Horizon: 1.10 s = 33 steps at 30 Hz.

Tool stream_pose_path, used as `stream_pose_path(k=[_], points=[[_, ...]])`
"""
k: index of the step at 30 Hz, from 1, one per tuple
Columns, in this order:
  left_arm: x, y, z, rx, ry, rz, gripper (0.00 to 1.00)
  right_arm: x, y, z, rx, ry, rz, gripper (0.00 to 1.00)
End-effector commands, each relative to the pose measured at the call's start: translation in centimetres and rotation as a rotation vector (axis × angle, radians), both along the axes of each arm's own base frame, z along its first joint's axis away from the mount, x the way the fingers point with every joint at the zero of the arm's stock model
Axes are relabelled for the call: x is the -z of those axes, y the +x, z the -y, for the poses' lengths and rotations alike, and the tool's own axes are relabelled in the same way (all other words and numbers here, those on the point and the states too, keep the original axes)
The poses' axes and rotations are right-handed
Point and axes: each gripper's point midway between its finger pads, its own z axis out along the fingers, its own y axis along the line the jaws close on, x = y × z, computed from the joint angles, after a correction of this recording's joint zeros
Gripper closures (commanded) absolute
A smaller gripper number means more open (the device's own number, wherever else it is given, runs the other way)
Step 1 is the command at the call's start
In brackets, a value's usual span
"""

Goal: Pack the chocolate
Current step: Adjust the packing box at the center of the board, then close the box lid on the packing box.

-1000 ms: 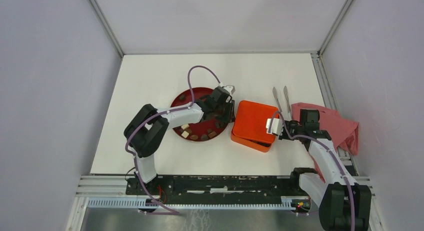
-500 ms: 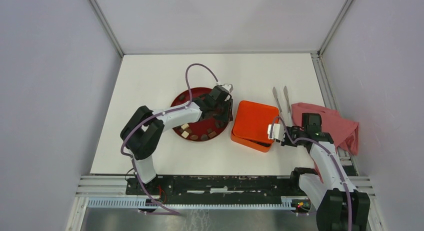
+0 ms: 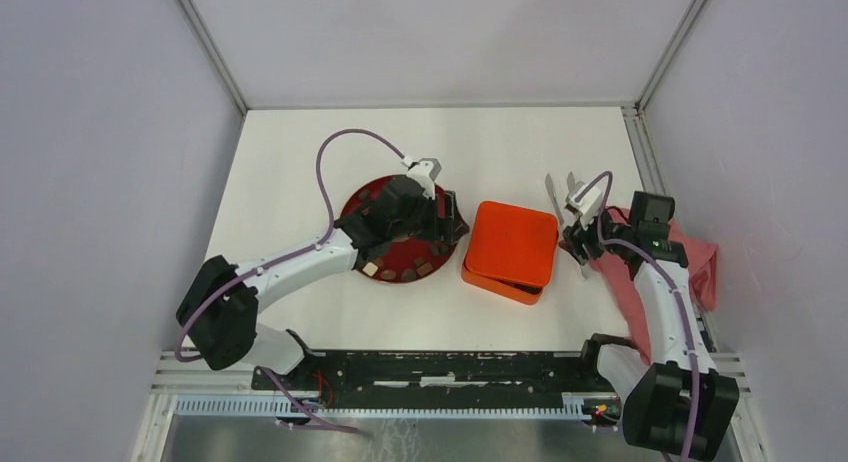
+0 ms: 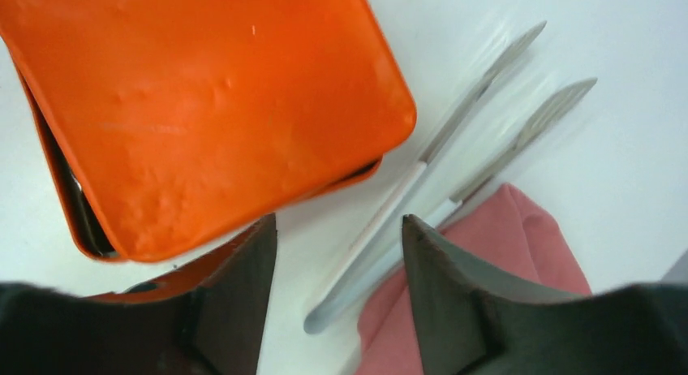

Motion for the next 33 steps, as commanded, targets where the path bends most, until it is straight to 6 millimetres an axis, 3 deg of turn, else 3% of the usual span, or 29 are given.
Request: stream_pose_path(k=[1, 3, 5, 9, 13, 21, 33], points=[[-3.3, -1.4, 2.8, 0.085, -0.241, 0.003, 0.15, -5.0, 3.8, -2.1, 0.085, 0.280, 0.084, 0.28], [-3.3, -2.6, 2.7, 0.090, -0.305, -0.023, 0.16, -6.2, 6.0, -2.0, 0.097, 0.325, 0.108, 0.23], [-3.0, -4.0, 2.3, 0.072, -0.375, -0.051, 0.24, -5.9, 7.4, -2.6, 0.041, 0.374, 0.016, 0.24], [-0.7, -6.8, 1.8, 0.027, -0.394, -0.143, 0.48, -4.1, 9.1, -3.3, -0.036, 0.389, -0.106, 0.26], [1.6, -8.2, 1.8, -0.020, -0.309, -0.181, 0.60, -2.4, 10.0, -4.5, -0.069, 0.374, -0.178, 0.26], [6.1, -8.3, 2.7, -0.095, -0.256, -0.251, 0.66, 0.2, 10.9, -7.7, -0.145, 0.371, -0.282, 0.26], [9.2, -7.9, 5.0, -0.106, -0.208, -0.301, 0.67, 2.3, 9.6, -8.3, -0.191, 0.327, -0.358, 0.32]])
